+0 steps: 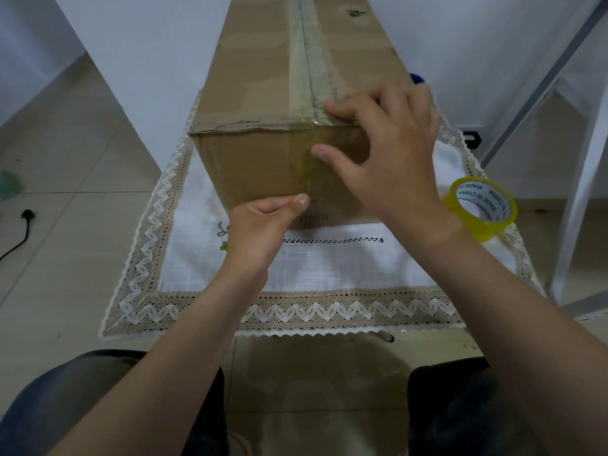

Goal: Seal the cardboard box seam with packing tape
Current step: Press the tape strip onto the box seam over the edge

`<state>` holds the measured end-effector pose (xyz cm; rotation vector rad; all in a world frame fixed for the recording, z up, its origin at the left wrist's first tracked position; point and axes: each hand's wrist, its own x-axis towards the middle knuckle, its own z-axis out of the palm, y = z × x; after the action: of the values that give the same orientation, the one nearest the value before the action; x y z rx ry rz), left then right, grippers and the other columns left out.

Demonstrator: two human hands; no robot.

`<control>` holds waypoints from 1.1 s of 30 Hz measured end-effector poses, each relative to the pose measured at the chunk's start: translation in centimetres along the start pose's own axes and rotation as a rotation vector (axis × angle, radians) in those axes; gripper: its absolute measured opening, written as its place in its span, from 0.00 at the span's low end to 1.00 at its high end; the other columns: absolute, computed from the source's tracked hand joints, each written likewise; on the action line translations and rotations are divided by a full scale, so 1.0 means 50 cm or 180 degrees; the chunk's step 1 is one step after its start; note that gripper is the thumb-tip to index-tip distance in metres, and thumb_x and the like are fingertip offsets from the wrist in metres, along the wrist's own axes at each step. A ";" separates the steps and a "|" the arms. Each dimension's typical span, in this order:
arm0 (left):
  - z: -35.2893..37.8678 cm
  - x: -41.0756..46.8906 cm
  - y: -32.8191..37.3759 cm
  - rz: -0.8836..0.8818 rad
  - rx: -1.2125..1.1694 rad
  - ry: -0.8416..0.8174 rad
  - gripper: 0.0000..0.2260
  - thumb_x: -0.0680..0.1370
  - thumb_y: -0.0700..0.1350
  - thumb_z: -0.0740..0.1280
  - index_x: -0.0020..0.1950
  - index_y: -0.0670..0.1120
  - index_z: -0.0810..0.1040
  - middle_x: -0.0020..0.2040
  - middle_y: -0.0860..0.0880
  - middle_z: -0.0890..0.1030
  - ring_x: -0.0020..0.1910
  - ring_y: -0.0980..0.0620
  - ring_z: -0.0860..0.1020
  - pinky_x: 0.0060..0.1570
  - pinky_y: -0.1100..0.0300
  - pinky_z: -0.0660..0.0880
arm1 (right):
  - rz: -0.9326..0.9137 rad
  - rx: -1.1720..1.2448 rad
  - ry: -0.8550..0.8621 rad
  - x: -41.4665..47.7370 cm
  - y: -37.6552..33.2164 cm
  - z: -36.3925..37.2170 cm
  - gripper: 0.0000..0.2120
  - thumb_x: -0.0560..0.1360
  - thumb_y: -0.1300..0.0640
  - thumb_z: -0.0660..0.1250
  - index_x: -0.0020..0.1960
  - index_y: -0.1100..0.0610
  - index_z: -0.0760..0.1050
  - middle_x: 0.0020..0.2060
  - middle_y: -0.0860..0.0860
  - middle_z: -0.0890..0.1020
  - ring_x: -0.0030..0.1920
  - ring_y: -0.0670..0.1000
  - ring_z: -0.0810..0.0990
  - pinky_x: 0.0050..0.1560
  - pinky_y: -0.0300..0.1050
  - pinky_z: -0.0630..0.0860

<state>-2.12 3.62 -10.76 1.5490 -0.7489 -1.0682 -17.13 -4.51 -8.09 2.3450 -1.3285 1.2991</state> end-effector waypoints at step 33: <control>-0.003 0.032 -0.036 0.0267 0.0091 0.0065 0.02 0.75 0.50 0.78 0.44 0.55 0.87 0.34 0.62 0.86 0.32 0.69 0.80 0.39 0.69 0.73 | -0.0393 -0.0215 0.0238 -0.034 0.044 0.031 0.34 0.73 0.30 0.71 0.71 0.51 0.77 0.66 0.55 0.79 0.65 0.55 0.66 0.69 0.60 0.67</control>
<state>-1.44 2.73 -12.88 1.5371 -0.8112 -0.9823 -18.22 -5.53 -10.89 2.2704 -1.1675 1.2720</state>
